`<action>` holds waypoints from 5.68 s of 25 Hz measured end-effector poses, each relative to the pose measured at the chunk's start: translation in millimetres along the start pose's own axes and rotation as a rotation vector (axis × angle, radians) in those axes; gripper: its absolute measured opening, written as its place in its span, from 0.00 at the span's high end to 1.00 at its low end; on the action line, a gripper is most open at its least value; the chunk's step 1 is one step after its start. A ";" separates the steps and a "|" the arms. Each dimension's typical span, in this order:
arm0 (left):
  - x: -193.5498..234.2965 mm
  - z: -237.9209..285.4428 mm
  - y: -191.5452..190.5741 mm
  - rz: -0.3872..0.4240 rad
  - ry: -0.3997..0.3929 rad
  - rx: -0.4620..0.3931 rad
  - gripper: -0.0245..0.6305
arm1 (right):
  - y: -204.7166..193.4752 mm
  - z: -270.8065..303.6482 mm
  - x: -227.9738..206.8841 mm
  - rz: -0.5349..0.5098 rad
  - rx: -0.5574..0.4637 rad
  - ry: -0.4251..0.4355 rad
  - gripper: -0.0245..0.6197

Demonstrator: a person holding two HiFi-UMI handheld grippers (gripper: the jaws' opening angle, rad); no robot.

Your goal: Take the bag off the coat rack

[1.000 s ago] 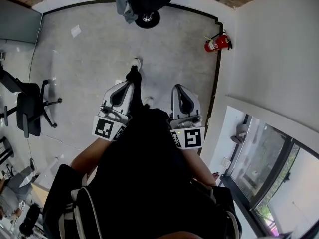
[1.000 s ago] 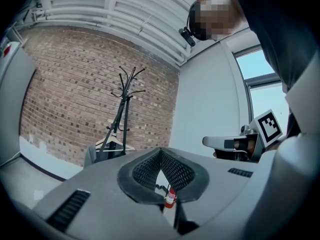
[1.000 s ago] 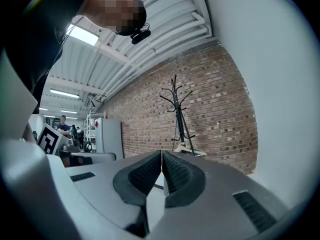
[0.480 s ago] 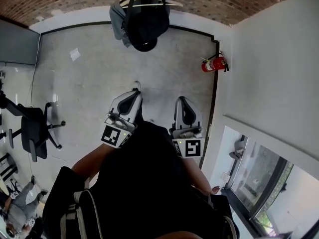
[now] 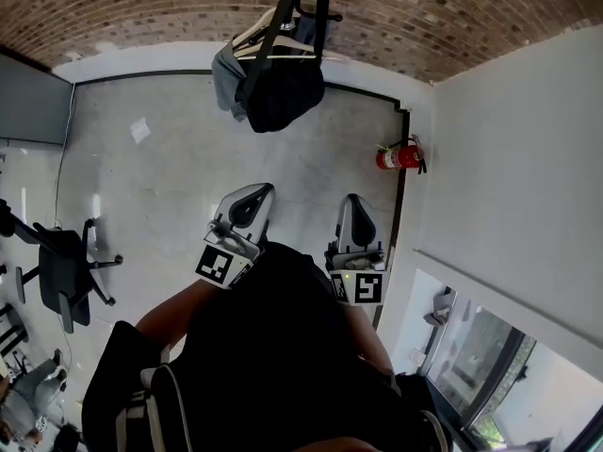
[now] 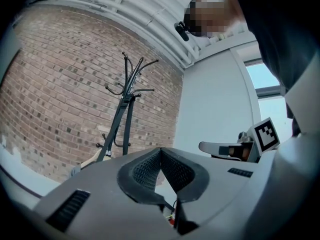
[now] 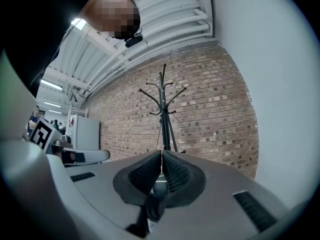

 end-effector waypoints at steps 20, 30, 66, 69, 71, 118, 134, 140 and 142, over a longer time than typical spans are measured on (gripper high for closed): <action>145.5 10.3 36.2 0.000 0.236 -0.114 0.93 | 16.0 156.9 24.5 -0.040 -0.013 0.087 0.93; 145.3 77.7 67.2 0.072 0.219 -0.156 0.93 | 30.9 215.1 3.9 -0.007 -0.044 0.209 0.93; 207.7 187.4 74.1 0.169 0.329 -0.085 0.79 | 45.1 333.0 -25.0 -0.069 -0.050 0.304 0.80; 214.8 190.4 75.6 0.169 0.337 -0.080 0.78 | 44.6 343.5 -23.4 -0.062 -0.047 0.318 0.80; 218.1 191.9 77.0 0.163 0.342 -0.075 0.78 | 43.1 348.9 -21.6 -0.057 -0.041 0.331 0.80; 268.1 232.5 77.2 0.182 0.421 0.038 0.93 | 42.0 427.5 8.6 -0.062 0.066 0.317 0.93; 249.8 222.8 96.0 0.133 0.329 0.016 0.93 | 56.4 407.7 -19.9 -0.059 0.046 0.252 0.93; 237.1 216.4 105.1 0.119 0.303 -0.032 0.93 | 68.9 394.5 -29.8 -0.022 -0.023 0.211 0.93; 233.2 210.2 111.1 0.126 0.300 -0.053 0.93 | 74.0 390.2 -32.5 -0.002 -0.039 0.205 0.93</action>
Point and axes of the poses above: the fingertips, and each gripper's own axes: z forward along the fingers, x to its left, y out of its top, the point moved 6 cm from there along -z, backward along the fingers, and after that the axes turned 11 degrees about -y, right-handed, at the moved point
